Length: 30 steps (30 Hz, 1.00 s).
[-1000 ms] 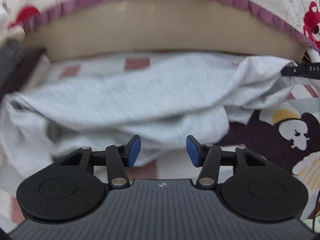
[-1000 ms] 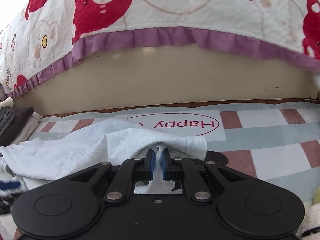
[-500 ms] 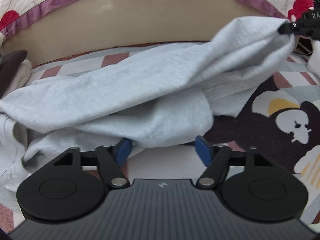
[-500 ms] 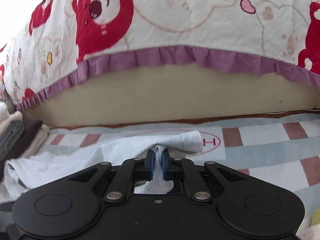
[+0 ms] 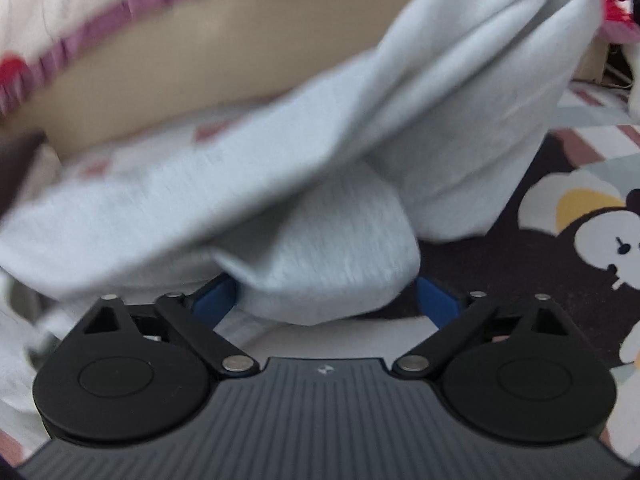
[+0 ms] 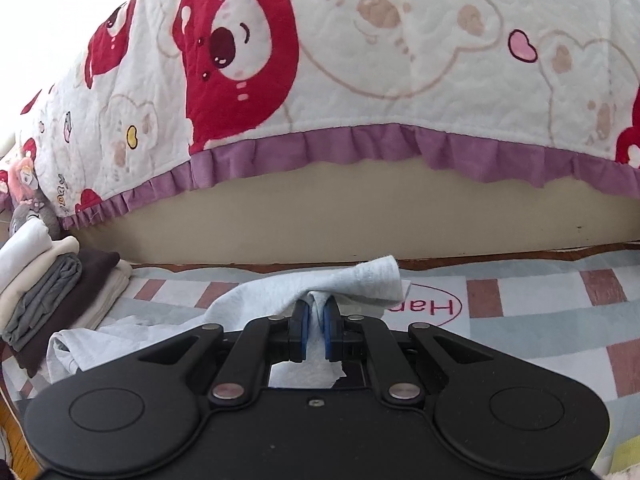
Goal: Fold clothes
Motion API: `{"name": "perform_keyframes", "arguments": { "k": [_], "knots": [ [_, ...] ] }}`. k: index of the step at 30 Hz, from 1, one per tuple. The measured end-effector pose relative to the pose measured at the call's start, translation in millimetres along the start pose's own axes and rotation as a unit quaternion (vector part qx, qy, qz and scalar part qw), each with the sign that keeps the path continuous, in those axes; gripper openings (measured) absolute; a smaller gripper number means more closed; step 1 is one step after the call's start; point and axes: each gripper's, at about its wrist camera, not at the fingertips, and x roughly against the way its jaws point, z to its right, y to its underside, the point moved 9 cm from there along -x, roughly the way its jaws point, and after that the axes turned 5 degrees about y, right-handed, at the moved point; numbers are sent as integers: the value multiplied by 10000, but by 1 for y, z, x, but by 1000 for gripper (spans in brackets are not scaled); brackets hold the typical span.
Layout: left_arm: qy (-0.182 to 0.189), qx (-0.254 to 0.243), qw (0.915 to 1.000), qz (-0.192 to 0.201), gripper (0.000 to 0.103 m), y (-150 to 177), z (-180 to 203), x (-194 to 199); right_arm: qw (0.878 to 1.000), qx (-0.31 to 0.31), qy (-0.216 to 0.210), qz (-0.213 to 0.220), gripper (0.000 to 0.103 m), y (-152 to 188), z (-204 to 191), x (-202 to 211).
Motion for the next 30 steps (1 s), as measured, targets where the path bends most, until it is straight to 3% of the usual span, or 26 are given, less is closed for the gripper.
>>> {"name": "perform_keyframes", "arguments": {
  "k": [1, 2, 3, 6, 10, 16, 21, 23, 26, 27, 28, 29, 30],
  "knots": [
    [-178, 56, 9998, -4, 47, 0, -8, 1, 10000, -11, 8, -21, 8, 0, 1, -1],
    [-357, 111, 9993, -8, 18, -1, -16, 2, 10000, -12, 20, -46, 8, 1, 2, -3],
    [-429, 144, 9990, -18, 7, -4, -25, 7, 10000, 7, 40, -82, 8, 2, 4, -5],
    [-497, 607, 9964, 320, 7, -24, -62, 46, 9997, 61, 104, -232, 8, 8, 13, -12],
    [-920, 751, 9890, 878, 7, -41, -112, 122, 9981, 89, 309, -530, 8, 21, 29, -24],
    [-1111, 1091, 9799, 1249, 5, -69, -170, 190, 9942, -165, 451, -966, 8, 31, 38, -33],
    [-1509, 958, 9689, 1711, 5, -110, -197, 234, 9971, 358, 641, -194, 7, -22, 38, -10],
    [-1465, 1069, 9614, 2072, 5, -132, -205, 261, 9957, 482, 766, 191, 7, -55, 40, 10],
    [-1303, 1376, 9450, 2667, 5, -157, -210, 302, 9950, 457, 784, 416, 7, -96, 42, 41],
    [-1174, 1598, 9392, 2805, 5, -156, -209, 311, 9963, 359, 739, 250, 12, -100, 45, 46],
    [-915, 1829, 9390, 2764, 5, -152, -207, 306, 9976, 257, 650, -19, 19, -99, 49, 45],
    [-654, 2058, 9378, 2719, 5, -148, -204, 302, 9982, 162, 477, -309, 43, -92, 53, 40],
    [-440, 2243, 9409, 2500, 5, -141, -200, 283, 9981, 28, 314, -521, 49, -82, 58, 32]
  ]
}}
